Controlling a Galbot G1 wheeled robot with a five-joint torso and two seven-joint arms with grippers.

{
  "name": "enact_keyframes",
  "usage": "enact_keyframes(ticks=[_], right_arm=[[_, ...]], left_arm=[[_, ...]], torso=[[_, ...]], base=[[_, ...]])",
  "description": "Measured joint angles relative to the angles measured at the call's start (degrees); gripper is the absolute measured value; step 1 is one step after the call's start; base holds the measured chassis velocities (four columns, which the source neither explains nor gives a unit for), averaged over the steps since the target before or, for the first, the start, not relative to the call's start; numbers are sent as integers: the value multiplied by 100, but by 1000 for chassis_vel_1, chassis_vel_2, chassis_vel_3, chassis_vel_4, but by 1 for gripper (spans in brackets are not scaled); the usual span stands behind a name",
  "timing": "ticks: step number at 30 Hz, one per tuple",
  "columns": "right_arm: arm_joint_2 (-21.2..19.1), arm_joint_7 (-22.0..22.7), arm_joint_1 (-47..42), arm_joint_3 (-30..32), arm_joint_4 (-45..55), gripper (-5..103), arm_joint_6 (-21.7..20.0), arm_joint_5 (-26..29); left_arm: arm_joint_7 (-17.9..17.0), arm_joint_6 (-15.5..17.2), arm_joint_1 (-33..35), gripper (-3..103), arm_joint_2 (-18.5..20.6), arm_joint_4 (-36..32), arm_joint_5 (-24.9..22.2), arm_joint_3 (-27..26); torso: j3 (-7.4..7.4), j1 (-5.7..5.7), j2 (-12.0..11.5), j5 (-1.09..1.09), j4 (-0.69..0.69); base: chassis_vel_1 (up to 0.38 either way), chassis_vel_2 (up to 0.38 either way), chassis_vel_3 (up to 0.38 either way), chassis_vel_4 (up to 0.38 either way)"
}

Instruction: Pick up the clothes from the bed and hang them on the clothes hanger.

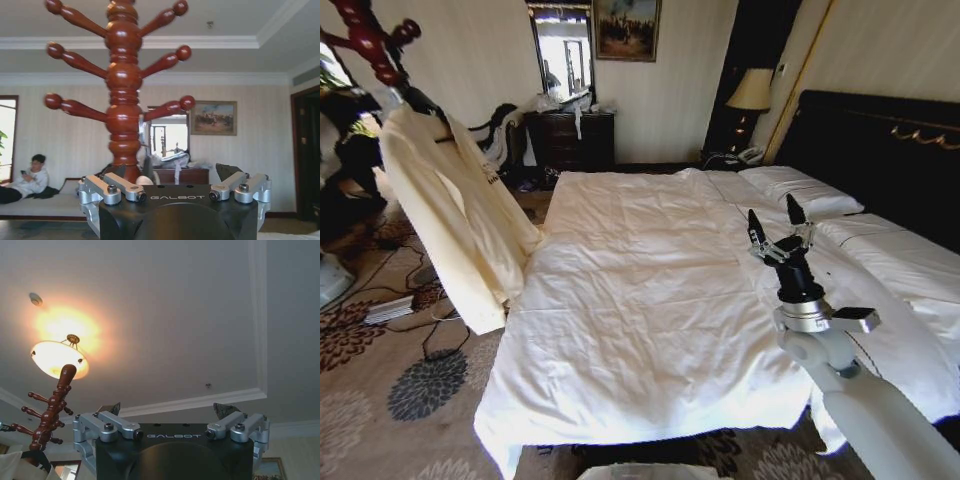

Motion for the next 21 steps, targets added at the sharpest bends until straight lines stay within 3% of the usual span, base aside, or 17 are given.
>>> enact_keyframes(ticks=[4, 7, 9, 10, 11, 12, 14, 15, 16, 17, 20, 21], right_arm=[[41, 33, -142, 88, 80, 100, -15, -44], [98, 143, -344, 448, 199, 100, -76, 29], [242, 227, -855, 1307, 435, 100, -172, 170], [346, 236, -1100, 1692, 488, 100, -213, 184], [346, 236, -1100, 1692, 488, 100, -213, 184], [489, 237, -1273, 1961, 462, 100, -256, 132], [770, 238, -1519, 2203, 340, 100, -345, -105], [918, 229, -1657, 2253, 287, 100, -403, -225], [918, 229, -1657, 2253, 287, 100, -403, -225], [1084, 215, -1812, 2269, 257, 100, -455, -320], [1691, 193, -2237, 2103, 183, 100, -543, -609], [1691, 193, -2237, 2103, 183, 100, -543, -609]], left_arm=[[-312, -11, 528, 100, 189, -304, -145, -555], [-787, -299, 905, 100, 272, -640, -124, -803], [-881, -666, 1050, 100, 98, -733, 335, -748], [-871, -759, 1197, 100, 16, -813, 579, -758], [-871, -759, 1197, 100, 16, -813, 579, -758], [-828, -907, 1478, 100, -27, -971, 957, -1014], [-765, -1166, 2214, 100, -179, -1361, 1698, -1935], [-764, -1268, 2728, 100, -323, -1594, 1957, -2432], [-764, -1268, 2728, 100, -323, -1594, 1957, -2432], [-805, -1325, 3324, 100, -531, -1829, 2136, -2879], [-948, -1505, 5006, 100, -1415, -2490, 2515, -3708], [-948, -1505, 5006, 100, -1415, -2490, 2515, -3708]], torso=[[0, 0, 0, 1, 0], [0, 0, 0, 3, 6], [-1, 1, 0, 4, 5], [0, 0, 0, -7, -9], [0, 0, 0, -7, -9], [2, 2, 0, -13, -13], [0, 3, 0, 15, -9], [-1, 2, 0, 20, 1], [-1, 2, 0, 20, 1], [-2, 0, 1, 13, 6], [1, 1, 0, -13, -2], [1, 1, 0, -13, -2]], base=[[0, 0, 0, 0], [0, 0, 0, 0], [0, 0, 0, 0], [0, 0, 0, 0], [0, 0, 0, 0], [-39, -4, -59, -18], [-8, -15, -29, -9], [0, 0, 0, 0], [0, 0, 0, 0], [0, 0, 0, 0], [0, 0, 0, 0], [0, 0, 0, 0]])
